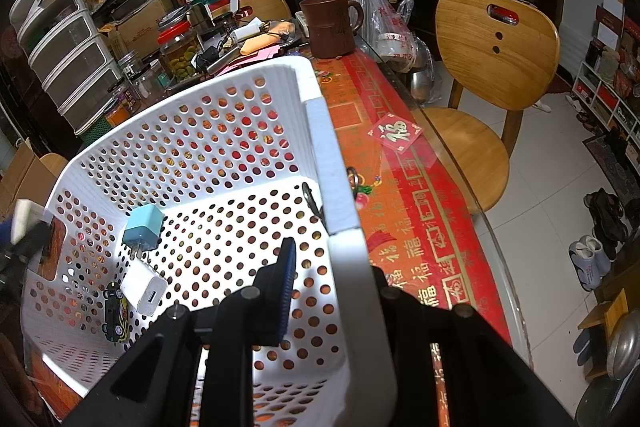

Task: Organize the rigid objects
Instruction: 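Carry the white charger into the basket and release it, then move the empty left tool back toward the remaining items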

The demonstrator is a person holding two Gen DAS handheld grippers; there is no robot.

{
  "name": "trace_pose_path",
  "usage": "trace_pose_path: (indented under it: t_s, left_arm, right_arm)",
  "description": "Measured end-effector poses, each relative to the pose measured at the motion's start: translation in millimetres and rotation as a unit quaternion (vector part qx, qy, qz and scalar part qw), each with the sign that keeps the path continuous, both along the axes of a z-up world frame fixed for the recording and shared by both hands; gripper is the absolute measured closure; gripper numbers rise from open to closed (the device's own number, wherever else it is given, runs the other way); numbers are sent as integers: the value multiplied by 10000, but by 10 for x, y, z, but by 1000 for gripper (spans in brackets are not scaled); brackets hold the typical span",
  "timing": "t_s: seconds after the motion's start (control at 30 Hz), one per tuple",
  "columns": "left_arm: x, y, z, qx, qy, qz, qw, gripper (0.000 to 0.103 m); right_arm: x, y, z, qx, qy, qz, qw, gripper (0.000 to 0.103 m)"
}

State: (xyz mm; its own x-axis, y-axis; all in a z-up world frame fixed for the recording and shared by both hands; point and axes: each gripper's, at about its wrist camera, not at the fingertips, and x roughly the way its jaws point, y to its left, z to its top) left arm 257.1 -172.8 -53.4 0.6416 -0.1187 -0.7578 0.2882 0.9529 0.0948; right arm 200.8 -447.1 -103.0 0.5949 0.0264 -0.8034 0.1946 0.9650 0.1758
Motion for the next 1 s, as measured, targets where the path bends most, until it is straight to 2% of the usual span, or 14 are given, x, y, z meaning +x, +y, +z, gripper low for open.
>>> trace_pose_path:
  t_s: [0.1,0.13,0.27,0.33,0.43,0.5,0.6,0.73,0.77,0.8,0.83,0.87,0.9,1.0]
  left_arm:
    - [-24,56,17,-189,2,-89,9998,26]
    - [-75,146,97,-298,-141,-17,9995,18]
    - [-296,696,396,-668,-631,304,9953,1]
    - [-355,1020,433,-574,-858,599,9929,1]
    - [-193,1517,172,-259,-586,1208,9906,1]
    - [-19,1797,-183,-260,-100,1454,9890,1]
    - [160,1910,-638,-9,373,1521,9877,1]
    - [300,1889,-1036,-140,801,1557,9844,4]
    - [326,1846,-1092,-130,836,1587,9837,10]
    - [366,1833,-1141,-104,896,1644,9823,18]
    - [399,1822,-1184,-118,966,1660,9813,41]
    - [438,1814,-1226,-302,1104,1608,9803,58]
    - [456,1800,-1224,-356,1099,1667,9792,58]
    - [493,1768,-1185,-143,1017,1758,9791,59]
  right_arm:
    - [-2,1,0,1,-1,6,10000,79]
    - [1,-9,1,3,-4,3,10000,79]
    - [-1,10,0,31,-6,25,10000,79]
    - [3,4,2,27,-2,38,10000,79]
    - [1,12,5,29,-7,41,10000,79]
    - [6,3,7,39,-10,37,10000,79]
    - [21,-11,5,56,-5,29,10000,79]
    - [21,-26,4,46,-3,27,10000,79]
    - [22,-32,4,42,0,26,10000,79]
    - [21,-33,5,38,1,23,10000,79]
    - [22,-38,5,38,6,22,10000,79]
    - [23,-40,6,39,7,26,10000,79]
    - [24,-41,6,36,8,24,10000,79]
    - [23,-44,6,42,8,26,10000,79]
